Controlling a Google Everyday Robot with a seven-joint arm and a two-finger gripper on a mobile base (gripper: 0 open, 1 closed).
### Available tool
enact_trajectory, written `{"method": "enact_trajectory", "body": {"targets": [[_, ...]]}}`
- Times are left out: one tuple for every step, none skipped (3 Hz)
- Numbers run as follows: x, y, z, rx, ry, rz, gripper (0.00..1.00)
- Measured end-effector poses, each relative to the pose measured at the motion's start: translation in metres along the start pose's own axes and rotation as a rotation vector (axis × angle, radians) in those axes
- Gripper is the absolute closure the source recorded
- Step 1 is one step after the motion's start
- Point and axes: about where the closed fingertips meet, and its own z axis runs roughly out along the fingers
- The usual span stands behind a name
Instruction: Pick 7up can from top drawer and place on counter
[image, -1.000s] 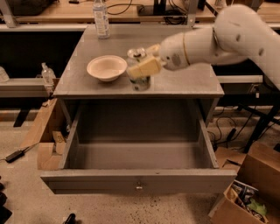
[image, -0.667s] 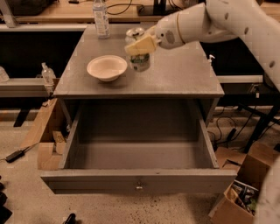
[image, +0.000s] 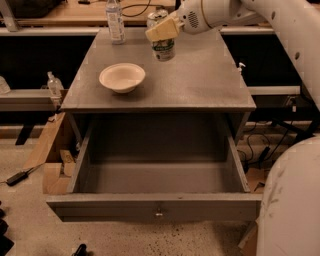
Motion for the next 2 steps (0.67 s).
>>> {"method": "enact_trajectory", "body": {"targets": [[-0.001,-0.014,0.003,0.012,-0.021,0.012,1.0],[0.002,-0.055,0.018,0.064,-0.057,0.06,1.0]]}}
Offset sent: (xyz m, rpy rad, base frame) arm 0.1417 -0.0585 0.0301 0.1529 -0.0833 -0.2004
